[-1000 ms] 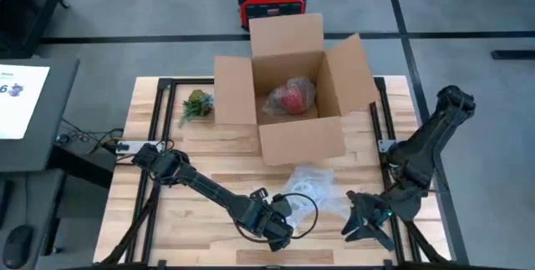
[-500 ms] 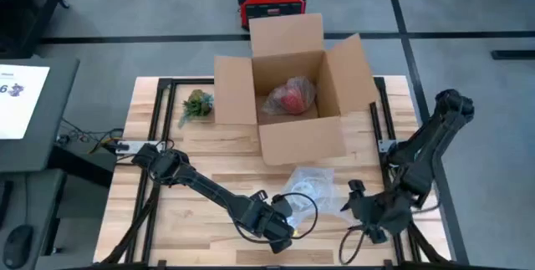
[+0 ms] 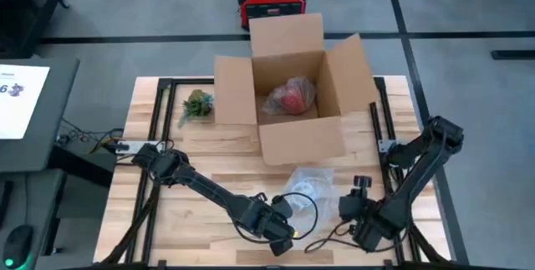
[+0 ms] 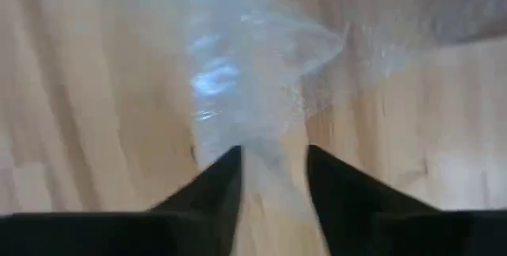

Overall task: Wrap mug
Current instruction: Wrap the white mug with bubble wrap

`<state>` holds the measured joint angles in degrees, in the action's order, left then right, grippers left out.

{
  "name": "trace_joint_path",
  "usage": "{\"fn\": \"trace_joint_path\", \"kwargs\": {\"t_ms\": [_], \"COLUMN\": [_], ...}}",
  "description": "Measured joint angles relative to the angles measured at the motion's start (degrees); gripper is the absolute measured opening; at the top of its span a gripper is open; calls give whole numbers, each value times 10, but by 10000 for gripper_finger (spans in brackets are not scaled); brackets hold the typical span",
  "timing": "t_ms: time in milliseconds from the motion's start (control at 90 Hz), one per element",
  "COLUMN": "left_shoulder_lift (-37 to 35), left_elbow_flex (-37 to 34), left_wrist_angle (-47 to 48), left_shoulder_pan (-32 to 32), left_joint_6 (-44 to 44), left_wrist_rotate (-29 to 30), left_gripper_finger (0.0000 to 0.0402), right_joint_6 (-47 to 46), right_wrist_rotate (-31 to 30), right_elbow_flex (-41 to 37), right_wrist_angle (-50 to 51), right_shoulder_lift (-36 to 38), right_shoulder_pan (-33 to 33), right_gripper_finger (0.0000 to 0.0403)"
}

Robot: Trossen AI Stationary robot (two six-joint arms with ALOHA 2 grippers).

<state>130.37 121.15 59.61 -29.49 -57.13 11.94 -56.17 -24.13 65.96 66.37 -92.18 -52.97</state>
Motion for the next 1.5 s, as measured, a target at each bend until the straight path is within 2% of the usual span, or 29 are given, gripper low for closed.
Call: {"fn": "trace_joint_path", "kwargs": {"t_ms": [33, 89, 156, 333, 544, 667, 833, 967, 1089, 1300, 1500], "left_shoulder_lift": [0, 0, 0, 0, 0, 0, 0, 7, 27, 72, 79], "left_elbow_flex": [4, 13, 31, 81, 73, 69, 69, 68, 63, 62, 62], "left_wrist_angle": [0, 3, 6, 3, -69, -63, -74, -136, -173, -154, -157], "left_shoulder_pan": [-1, -4, -7, -26, -43, -44, -44, -41, -38, -34, -32], "left_joint_6": [-1, -3, -5, 12, 11, -23, -66, -72, -77, -137, -160], "left_wrist_rotate": [0, -4, -15, -37, -42, -42, -9, 4, 9, -1, 55], "left_gripper_finger": [0, 0, 0, 0, 6, 38, 114, 175, 213, 225, 203], "right_joint_6": [18, 52, 89, 179, 246, 286, 322, 342, 348, 353, 353], "right_wrist_rotate": [1, 0, 4, 64, 154, 184, 200, 199, 201, 202, 213], "right_elbow_flex": [8, 20, 32, 63, 90, 105, 124, 133, 134, 134, 135], "right_wrist_angle": [-1, 1, 1, 3, 1, 8, 31, 49, 51, 46, 45], "right_shoulder_lift": [3, 10, 17, 31, 31, 31, 30, 30, 30, 30, 30], "right_shoulder_pan": [3, 10, 24, 92, 194, 232, 266, 287, 303, 303, 301], "right_gripper_finger": [34, 12, 11, 2, 1, 0, 0, 0, 0, 0, 0]}}
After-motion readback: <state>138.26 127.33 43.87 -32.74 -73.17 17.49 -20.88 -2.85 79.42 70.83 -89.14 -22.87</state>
